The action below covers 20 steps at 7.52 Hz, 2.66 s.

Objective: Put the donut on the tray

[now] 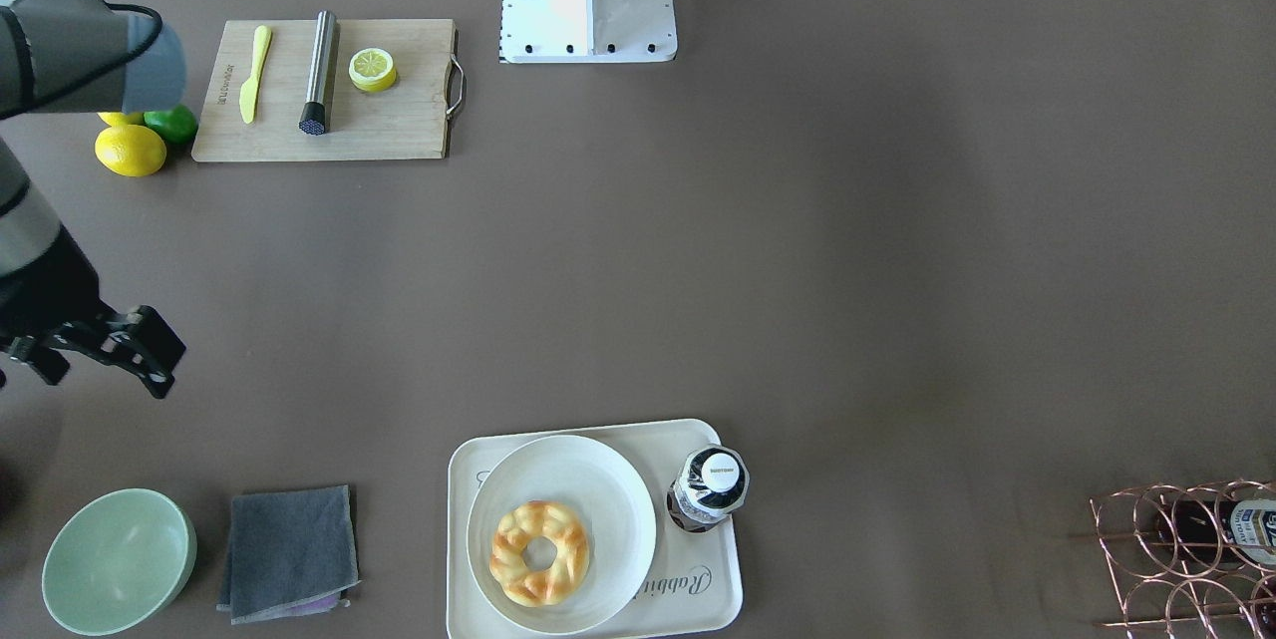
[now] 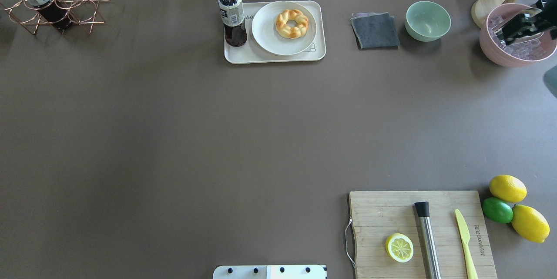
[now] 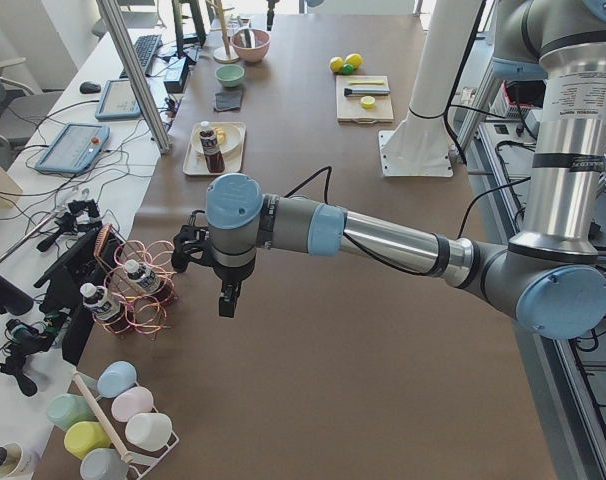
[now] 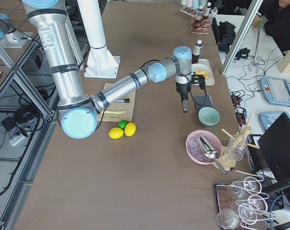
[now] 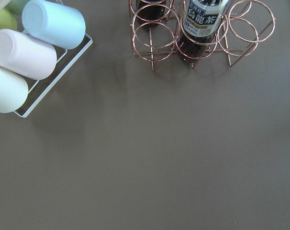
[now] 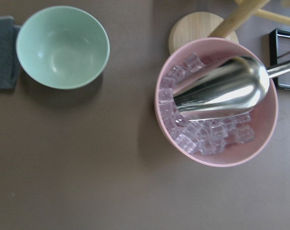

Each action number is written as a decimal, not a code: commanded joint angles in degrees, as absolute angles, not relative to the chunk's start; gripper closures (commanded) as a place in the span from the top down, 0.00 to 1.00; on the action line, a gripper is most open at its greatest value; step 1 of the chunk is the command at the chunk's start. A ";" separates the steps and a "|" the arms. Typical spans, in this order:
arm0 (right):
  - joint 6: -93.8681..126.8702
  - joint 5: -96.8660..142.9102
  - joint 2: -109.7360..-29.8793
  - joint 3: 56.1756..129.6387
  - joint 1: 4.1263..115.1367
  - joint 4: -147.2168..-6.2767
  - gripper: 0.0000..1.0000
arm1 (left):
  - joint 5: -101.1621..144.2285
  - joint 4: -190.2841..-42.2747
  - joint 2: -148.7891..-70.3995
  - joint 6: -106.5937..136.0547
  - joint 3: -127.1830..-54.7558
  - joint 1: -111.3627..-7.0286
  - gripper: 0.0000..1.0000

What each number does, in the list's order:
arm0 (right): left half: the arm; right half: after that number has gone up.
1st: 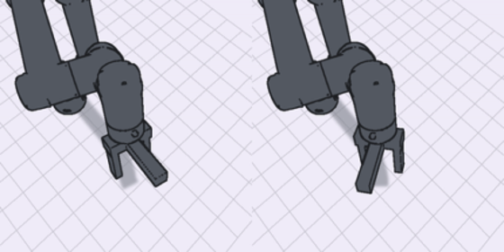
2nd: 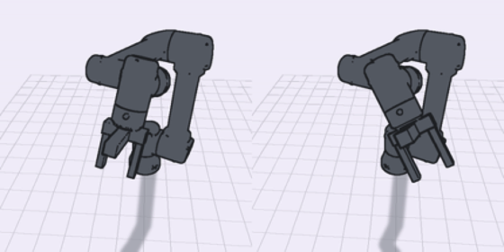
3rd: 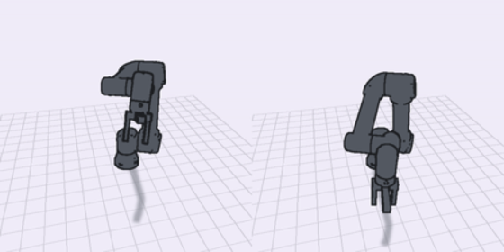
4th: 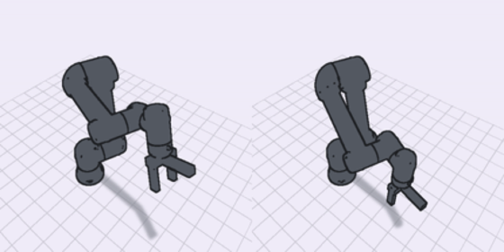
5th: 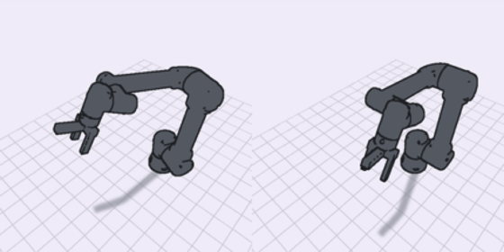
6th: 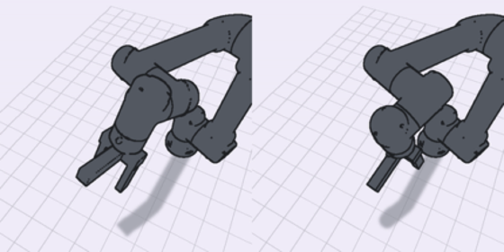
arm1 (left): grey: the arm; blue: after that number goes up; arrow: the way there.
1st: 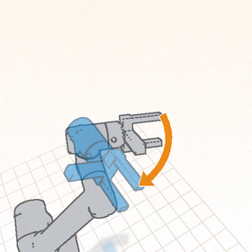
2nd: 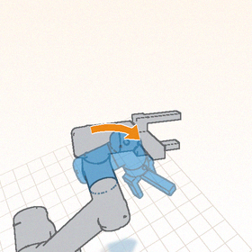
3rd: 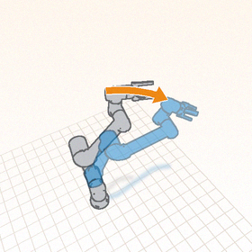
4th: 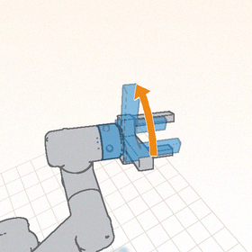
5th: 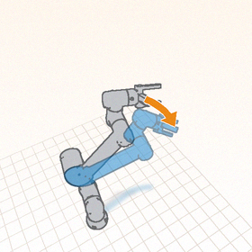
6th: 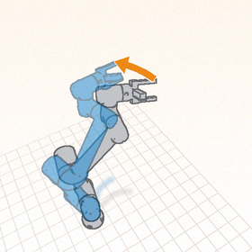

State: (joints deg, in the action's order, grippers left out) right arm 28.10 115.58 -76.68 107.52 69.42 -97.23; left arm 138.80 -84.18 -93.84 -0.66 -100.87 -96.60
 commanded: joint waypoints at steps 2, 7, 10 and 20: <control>-6.70 124.43 -88.50 107.42 89.15 -104.13 1.00 | 136.51 -83.41 -92.02 -6.42 -100.11 -97.82 0.98; -22.56 133.67 -91.41 98.02 102.11 -107.40 1.00 | 135.70 -81.56 -91.41 -7.21 -97.55 -99.23 0.98; -23.73 135.44 -92.81 96.33 103.80 -107.32 1.00 | 135.44 -82.26 -93.16 -7.21 -97.12 -94.76 0.98; -22.85 135.44 -91.76 96.24 103.89 -107.14 1.00 | 135.18 -91.15 -91.05 -6.94 -93.79 -94.66 0.98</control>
